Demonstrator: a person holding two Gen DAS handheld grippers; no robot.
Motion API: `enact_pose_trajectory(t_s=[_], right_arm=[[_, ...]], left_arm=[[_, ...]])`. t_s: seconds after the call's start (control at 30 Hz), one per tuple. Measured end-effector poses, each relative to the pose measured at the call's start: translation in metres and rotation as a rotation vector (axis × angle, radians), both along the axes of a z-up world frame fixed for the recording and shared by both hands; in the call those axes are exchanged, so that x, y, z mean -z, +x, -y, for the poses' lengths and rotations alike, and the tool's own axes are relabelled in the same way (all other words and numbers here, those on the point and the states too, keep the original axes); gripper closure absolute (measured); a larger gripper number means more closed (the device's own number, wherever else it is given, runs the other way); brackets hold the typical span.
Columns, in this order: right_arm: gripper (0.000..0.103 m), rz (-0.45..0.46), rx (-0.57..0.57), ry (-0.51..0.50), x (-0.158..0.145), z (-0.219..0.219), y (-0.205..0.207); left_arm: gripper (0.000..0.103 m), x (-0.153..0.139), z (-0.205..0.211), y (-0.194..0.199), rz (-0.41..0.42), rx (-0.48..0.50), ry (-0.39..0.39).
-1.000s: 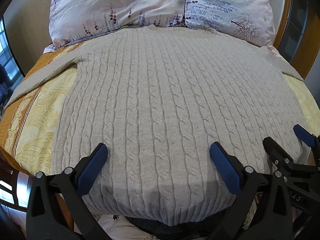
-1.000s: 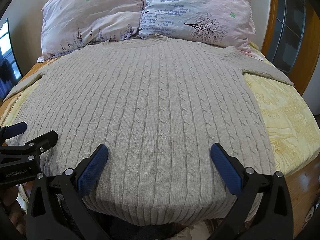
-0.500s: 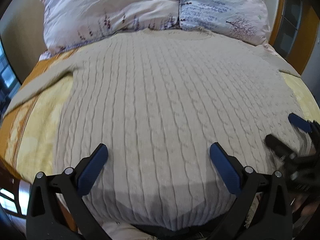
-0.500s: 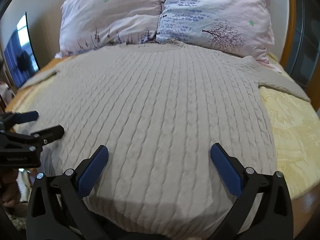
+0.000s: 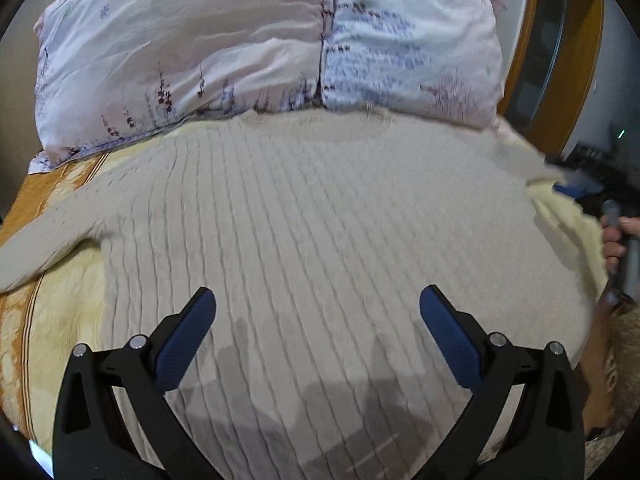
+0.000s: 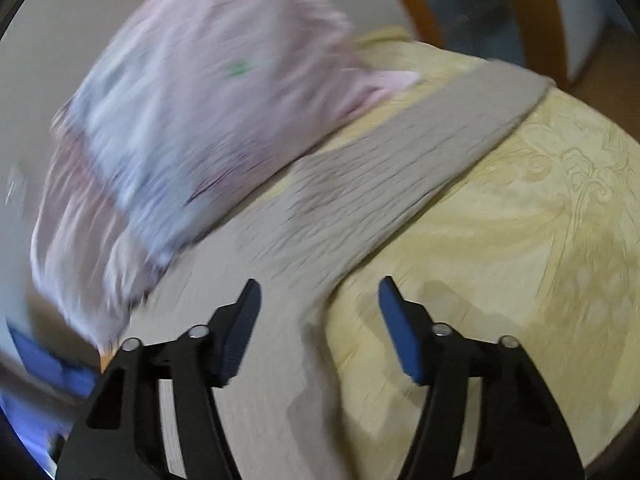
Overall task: Fold small clothes
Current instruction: 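Grasp the sweater sleeve with the right tool and fold it across the body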
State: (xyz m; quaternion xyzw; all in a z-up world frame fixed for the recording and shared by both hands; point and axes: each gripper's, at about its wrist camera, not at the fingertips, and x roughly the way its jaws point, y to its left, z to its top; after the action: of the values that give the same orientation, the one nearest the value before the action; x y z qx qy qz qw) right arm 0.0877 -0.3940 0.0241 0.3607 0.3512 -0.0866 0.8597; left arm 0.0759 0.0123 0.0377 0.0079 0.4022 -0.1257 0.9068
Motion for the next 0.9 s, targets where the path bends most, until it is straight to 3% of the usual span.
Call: enact_pose_trajectory(t_s=[0.17,0.37,0.57,0.73,0.9], right_arm=[[0.048,-0.069,0.122,0.067,0.023,0.04,0.019],[0.053,-0.066,0.179,0.098,0.033,0.06,0.03],[0.071,-0.05,0.235,0.119,0.038,0.085,0.039],[0.081,-0.032,0.324,0.122,0.043,0.111,0.033],[0.092,-0.022,0.326,0.073,0.039,0.115,0.034]], left_arm=[[0.002,-0.012,-0.013,0.021,0.011,-0.017,-0.031],[0.002,-0.016,-0.025,0.05,-0.006,-0.041,-0.036],[0.002,-0.016,-0.023,0.063,0.037,-0.039,-0.024],[0.002,-0.01,-0.023,0.078,-0.019,-0.031,-0.049],[0.002,-0.002,-0.029,0.092,-0.071,-0.062,-0.092]])
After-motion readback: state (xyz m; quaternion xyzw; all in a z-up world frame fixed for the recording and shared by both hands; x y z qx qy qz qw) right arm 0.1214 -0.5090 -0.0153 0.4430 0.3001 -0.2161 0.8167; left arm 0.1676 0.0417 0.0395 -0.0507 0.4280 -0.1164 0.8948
